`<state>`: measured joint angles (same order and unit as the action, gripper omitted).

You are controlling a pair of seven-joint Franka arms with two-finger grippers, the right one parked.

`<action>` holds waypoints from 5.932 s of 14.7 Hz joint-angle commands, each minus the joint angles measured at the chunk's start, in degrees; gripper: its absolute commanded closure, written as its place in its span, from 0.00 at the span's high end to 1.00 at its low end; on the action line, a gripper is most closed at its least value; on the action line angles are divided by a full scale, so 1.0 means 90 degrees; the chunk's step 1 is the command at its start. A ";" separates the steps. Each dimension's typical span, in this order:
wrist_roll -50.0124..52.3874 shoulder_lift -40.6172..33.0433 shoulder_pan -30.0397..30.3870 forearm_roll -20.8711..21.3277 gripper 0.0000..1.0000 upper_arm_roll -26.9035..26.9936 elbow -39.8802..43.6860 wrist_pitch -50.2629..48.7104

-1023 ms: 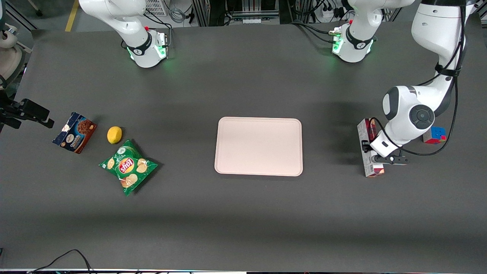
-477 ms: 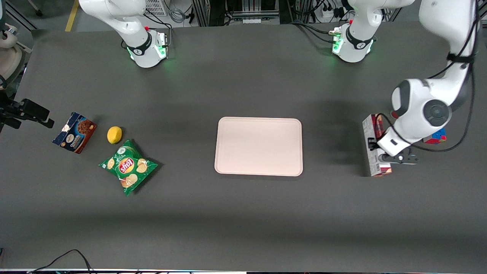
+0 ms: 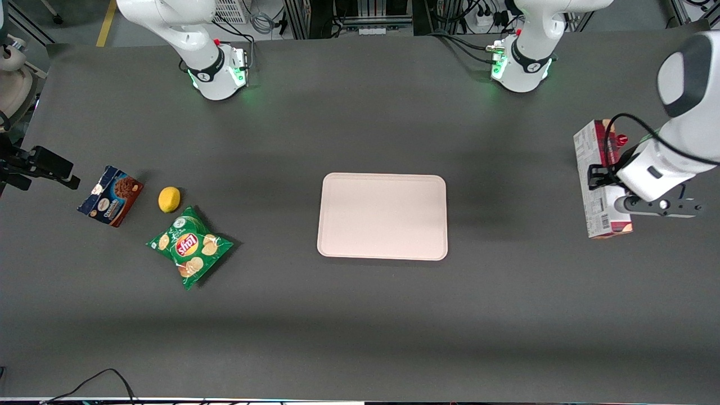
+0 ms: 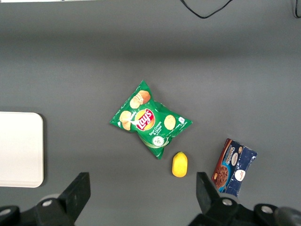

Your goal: Place red cookie box on tray

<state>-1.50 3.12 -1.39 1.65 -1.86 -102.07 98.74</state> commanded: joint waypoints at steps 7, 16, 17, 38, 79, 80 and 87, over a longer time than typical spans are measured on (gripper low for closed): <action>0.1950 0.0346 -0.0051 -0.0603 0.00 -0.1528 0.0413 0.0179; 0.3542 0.1878 -0.0178 0.0694 0.00 -0.3288 0.0403 0.1800; 0.3874 0.2045 -0.0207 0.0947 0.00 -0.3347 0.0394 0.2005; 0.4629 0.3794 -0.0422 0.2171 0.00 -0.3357 0.0218 0.3569; 0.3560 0.1736 -0.0100 0.1657 1.00 -0.2998 0.0228 0.2086; 0.3207 0.1444 -0.0119 0.1315 1.00 -0.2745 0.0208 0.2008; 0.1566 -0.0384 -0.0207 0.0219 1.00 -0.1358 -0.0085 0.0681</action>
<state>19.59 7.37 -2.38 7.96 -19.42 -99.01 108.70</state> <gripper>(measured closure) 0.000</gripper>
